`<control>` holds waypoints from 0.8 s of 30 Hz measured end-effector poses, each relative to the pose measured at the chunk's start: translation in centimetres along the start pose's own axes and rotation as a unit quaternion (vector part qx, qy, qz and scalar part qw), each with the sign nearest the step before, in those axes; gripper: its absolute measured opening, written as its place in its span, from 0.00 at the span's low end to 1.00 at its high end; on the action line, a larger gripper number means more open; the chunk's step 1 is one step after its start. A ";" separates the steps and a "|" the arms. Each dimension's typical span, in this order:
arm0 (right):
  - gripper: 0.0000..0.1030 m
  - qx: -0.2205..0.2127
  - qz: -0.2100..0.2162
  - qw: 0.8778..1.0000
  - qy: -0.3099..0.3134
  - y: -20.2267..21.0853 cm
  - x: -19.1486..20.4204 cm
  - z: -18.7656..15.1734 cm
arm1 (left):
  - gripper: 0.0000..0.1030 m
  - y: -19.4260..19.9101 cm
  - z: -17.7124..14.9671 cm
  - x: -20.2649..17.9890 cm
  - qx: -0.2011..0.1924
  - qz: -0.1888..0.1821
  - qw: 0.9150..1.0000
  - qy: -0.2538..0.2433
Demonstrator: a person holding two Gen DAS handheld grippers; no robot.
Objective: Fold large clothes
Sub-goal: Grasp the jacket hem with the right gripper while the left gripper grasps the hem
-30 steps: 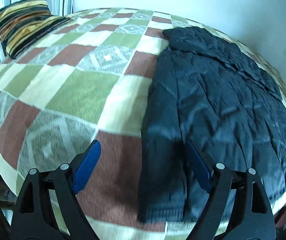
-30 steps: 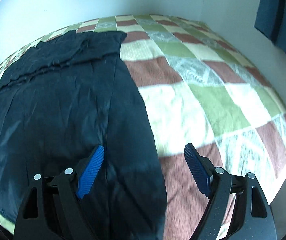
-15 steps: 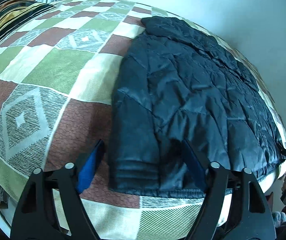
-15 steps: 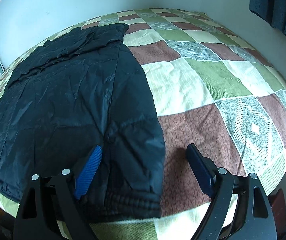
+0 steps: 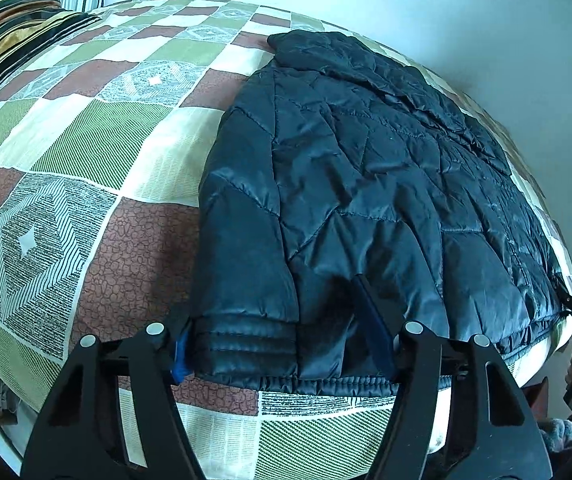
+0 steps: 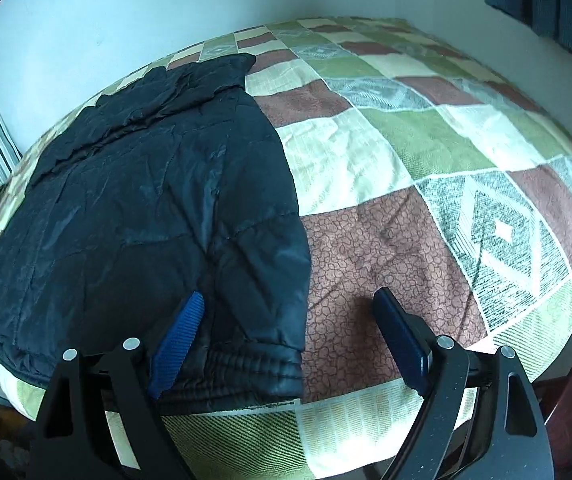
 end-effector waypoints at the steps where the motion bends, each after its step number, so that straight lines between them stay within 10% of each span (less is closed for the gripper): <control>1: 0.82 0.004 0.001 1.000 0.001 0.0 0.1 0.0 | 0.60 0.0 0.0 -0.1 0.000 0.001 1.000 -0.002; 13: 0.18 0.017 0.060 0.998 -0.002 0.9 2.1 -0.4 | 0.14 0.9 0.2 -1.0 -0.010 -0.015 1.000 -0.009; 24: 0.10 -0.026 0.143 0.986 -0.076 4.8 1.8 1.5 | 0.11 6.3 2.9 -1.1 -0.073 -0.043 0.996 0.024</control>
Point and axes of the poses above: each gripper's, at about its wrist camera, not at the fingertips, and y roughly against the way its jaws point, x to its left, z to its top, the point moved 3 cm from there along -y, roughly the way its jaws point, and after that the axes turned 14 degrees about -x, right-handed, at the moved point
